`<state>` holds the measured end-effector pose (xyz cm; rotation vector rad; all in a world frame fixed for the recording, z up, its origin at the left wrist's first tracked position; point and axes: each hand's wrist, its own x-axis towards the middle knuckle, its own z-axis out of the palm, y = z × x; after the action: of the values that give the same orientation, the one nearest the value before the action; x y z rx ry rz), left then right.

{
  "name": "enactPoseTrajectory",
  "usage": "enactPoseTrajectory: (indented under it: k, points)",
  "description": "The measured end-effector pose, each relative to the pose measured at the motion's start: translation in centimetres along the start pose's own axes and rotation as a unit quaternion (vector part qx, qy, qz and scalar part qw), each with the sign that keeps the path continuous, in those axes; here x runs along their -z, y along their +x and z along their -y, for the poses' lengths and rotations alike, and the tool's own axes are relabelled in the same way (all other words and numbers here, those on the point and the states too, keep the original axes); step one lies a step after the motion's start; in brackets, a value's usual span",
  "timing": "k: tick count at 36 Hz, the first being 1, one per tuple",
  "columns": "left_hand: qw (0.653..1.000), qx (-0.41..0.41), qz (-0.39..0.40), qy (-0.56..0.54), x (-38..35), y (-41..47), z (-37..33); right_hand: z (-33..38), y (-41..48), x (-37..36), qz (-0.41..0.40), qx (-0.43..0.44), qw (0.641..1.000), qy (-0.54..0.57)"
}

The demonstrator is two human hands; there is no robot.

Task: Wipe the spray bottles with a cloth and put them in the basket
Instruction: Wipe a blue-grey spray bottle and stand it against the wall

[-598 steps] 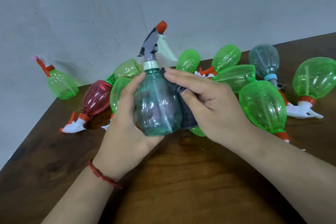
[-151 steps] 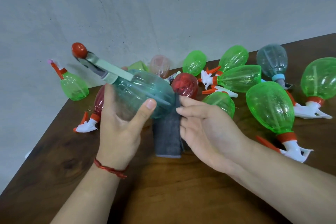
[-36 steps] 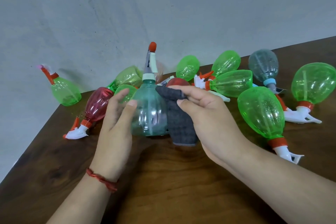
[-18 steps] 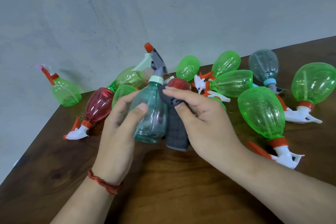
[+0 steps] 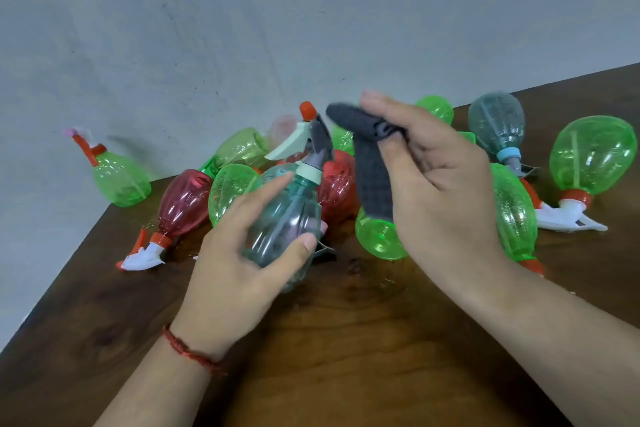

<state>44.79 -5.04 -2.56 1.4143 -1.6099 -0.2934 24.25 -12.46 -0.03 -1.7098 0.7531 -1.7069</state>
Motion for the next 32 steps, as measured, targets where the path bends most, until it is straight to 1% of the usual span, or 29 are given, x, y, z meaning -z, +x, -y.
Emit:
enactPoseTrajectory:
  k: [1, 2, 4, 5, 6, 7, 8, 10, 12, 13, 17, 18, 20, 23, 25, 27, 29, 30, 32]
  points:
    - [1.0, -0.005, 0.01, 0.002, -0.2, -0.1, -0.1, -0.2, 0.1, 0.1, -0.003, 0.044, 0.999, -0.032]
    - [1.0, -0.007, 0.021, -0.001, -0.5, -0.2, -0.1, -0.6, 0.2, 0.1, 0.019, 0.088, 0.993, -0.07]
    - [0.999, -0.013, 0.03, -0.005, -1.0, -0.4, -0.2, -1.2, 0.2, -0.2, 0.124, 0.169, 0.967, -0.146]
    - [0.999, -0.015, 0.027, -0.007, -1.2, -0.5, -0.3, -1.6, 0.1, -0.5, 0.179, 0.192, 0.948, -0.18]
    - [0.999, -0.015, 0.025, -0.013, -1.3, -0.5, -0.3, -1.9, 0.1, -0.6, 0.216, 0.199, 0.933, -0.207]
    - [0.999, -0.015, 0.026, -0.021, -1.3, -0.6, -0.4, -2.1, 0.1, -0.7, 0.232, 0.198, 0.925, -0.225]
    - [0.999, -0.018, 0.027, -0.026, -1.3, -0.6, -0.5, -2.1, 0.3, -0.6, 0.228, 0.198, 0.923, -0.238]
    - [0.999, -0.018, 0.024, -0.038, -1.3, -0.5, -0.5, -2.3, 0.8, -0.1, 0.194, 0.198, 0.926, -0.258]
    - [0.997, 0.005, 0.015, -0.079, -1.3, -0.4, -0.7, -2.6, 1.1, 0.3, 0.161, 0.194, 0.931, -0.263]
    - [0.995, 0.015, 0.01, -0.097, -1.3, -0.4, -0.7, -2.8, 1.1, 0.3, 0.161, 0.193, 0.932, -0.261]
    - [0.995, 0.022, -0.011, -0.1, -0.6, 0.0, -0.4, -3.7, 0.2, -0.7, 0.242, 0.201, 0.916, -0.248]
    - [0.995, 0.023, -0.003, -0.101, -0.3, 0.1, -0.2, -3.8, 0.2, -0.7, 0.235, 0.195, 0.923, -0.234]
    - [0.992, 0.027, 0.013, -0.12, -0.1, 0.1, -0.1, -3.6, 0.4, -0.5, 0.186, 0.167, 0.947, -0.199]
    - [0.988, 0.038, 0.009, -0.151, -0.2, 0.0, -0.3, -3.1, 0.3, -0.2, 0.116, 0.072, 0.982, -0.133]
    - [0.981, 0.051, -0.003, -0.189, -0.4, 0.0, -0.2, -3.2, 0.4, -0.1, 0.104, 0.002, 0.989, -0.105]
    - [0.971, 0.071, -0.011, -0.23, -0.3, 0.2, -0.1, -3.4, 1.0, -0.1, 0.098, -0.066, 0.992, -0.052]
    - [0.971, 0.078, -0.004, -0.226, 0.1, 0.3, 0.2, -3.4, 1.6, -0.1, 0.057, -0.123, 0.991, 0.022]
    - [0.972, 0.078, 0.002, -0.221, 0.2, 0.3, 0.3, -3.3, 1.8, 0.0, 0.025, -0.133, 0.99, 0.043]
    - [0.971, 0.077, 0.023, -0.224, 0.1, 0.3, 0.2, -2.9, 1.9, 0.2, -0.02, -0.106, 0.993, 0.043]
